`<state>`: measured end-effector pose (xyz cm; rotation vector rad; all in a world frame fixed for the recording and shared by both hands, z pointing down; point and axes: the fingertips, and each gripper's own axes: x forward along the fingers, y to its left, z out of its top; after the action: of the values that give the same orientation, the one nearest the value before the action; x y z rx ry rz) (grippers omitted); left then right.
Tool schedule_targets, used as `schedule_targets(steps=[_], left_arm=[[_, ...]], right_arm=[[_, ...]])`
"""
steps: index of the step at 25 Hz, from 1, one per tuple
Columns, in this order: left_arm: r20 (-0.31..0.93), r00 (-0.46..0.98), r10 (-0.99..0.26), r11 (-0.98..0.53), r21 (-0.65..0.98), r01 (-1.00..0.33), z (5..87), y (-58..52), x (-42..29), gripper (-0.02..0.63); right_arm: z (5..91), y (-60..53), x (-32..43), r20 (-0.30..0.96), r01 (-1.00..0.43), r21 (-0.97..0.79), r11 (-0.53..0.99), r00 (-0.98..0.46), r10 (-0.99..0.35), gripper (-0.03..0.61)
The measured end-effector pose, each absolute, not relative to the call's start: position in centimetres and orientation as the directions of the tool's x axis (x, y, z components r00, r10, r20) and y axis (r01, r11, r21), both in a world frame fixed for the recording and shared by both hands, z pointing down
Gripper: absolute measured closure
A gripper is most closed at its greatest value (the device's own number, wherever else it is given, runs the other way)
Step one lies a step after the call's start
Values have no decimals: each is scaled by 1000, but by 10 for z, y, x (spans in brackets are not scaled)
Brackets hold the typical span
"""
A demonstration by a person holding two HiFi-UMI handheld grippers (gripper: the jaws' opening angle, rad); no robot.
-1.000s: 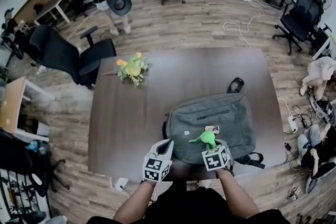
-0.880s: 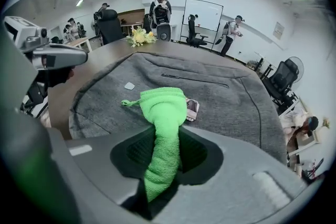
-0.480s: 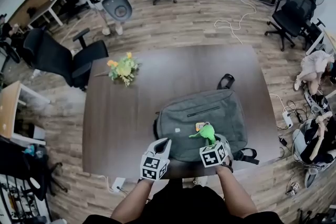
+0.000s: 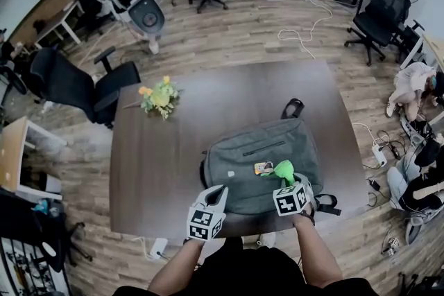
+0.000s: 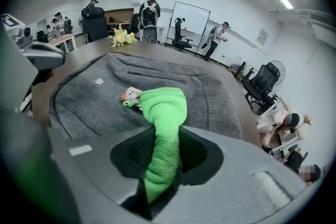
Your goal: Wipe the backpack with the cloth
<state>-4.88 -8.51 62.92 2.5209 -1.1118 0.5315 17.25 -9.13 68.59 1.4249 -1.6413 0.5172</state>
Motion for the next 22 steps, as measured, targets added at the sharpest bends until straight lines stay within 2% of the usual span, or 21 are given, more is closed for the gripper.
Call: schedule_targets(steps=[15, 22], left_arm=[[470, 625, -623, -662, 107, -742, 625, -71, -45, 594], [464, 628, -625, -677, 80, -732, 620, -65, -38, 594]], right_arm=[[655, -89, 248, 758, -934, 330, 137, 176, -628, 469], [632, -90, 261, 723, -937, 333, 103, 184, -666, 469]])
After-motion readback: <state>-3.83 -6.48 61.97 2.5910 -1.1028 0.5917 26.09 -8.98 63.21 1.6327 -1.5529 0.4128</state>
